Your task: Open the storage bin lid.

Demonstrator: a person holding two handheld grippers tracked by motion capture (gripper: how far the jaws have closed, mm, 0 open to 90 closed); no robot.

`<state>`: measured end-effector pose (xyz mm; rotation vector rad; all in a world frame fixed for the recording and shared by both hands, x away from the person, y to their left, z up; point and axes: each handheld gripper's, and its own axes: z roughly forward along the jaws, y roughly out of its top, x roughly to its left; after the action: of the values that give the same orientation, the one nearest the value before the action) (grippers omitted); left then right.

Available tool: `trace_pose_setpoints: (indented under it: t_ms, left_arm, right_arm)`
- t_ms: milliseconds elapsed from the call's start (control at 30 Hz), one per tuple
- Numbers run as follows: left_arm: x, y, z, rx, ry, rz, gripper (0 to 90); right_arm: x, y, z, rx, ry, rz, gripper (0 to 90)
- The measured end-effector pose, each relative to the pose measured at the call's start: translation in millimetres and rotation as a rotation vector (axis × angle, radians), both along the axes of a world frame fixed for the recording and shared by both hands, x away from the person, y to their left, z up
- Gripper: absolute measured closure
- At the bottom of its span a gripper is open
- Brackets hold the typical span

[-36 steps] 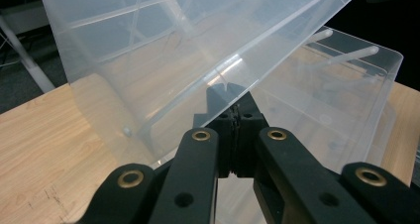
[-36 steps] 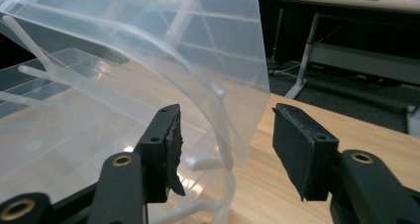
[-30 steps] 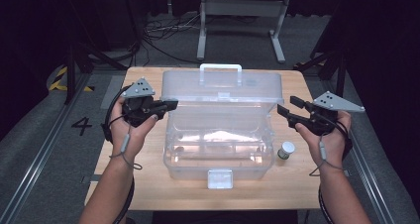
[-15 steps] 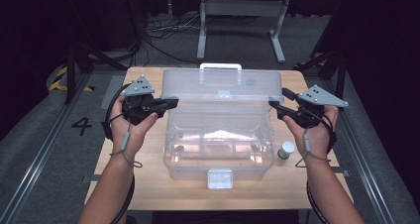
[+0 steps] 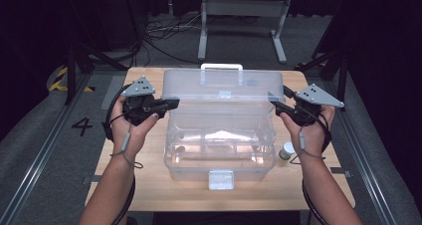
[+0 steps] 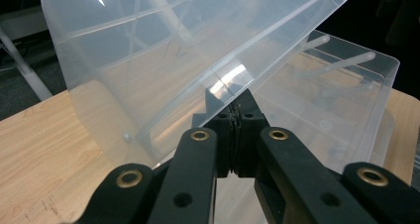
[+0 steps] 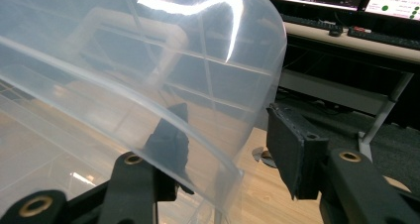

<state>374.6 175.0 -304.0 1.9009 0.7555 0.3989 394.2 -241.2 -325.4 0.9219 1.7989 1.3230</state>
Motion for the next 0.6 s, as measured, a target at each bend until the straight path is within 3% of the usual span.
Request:
trace_pose_setpoints:
  t_ms: [600]
  left_arm:
    - [-1.1, -0.7, -0.5, 0.010, -0.002, 0.001, 86.7]
  right_arm:
    - [-7.1, -2.2, 1.5, 0.007, -0.026, -0.029, 65.2]
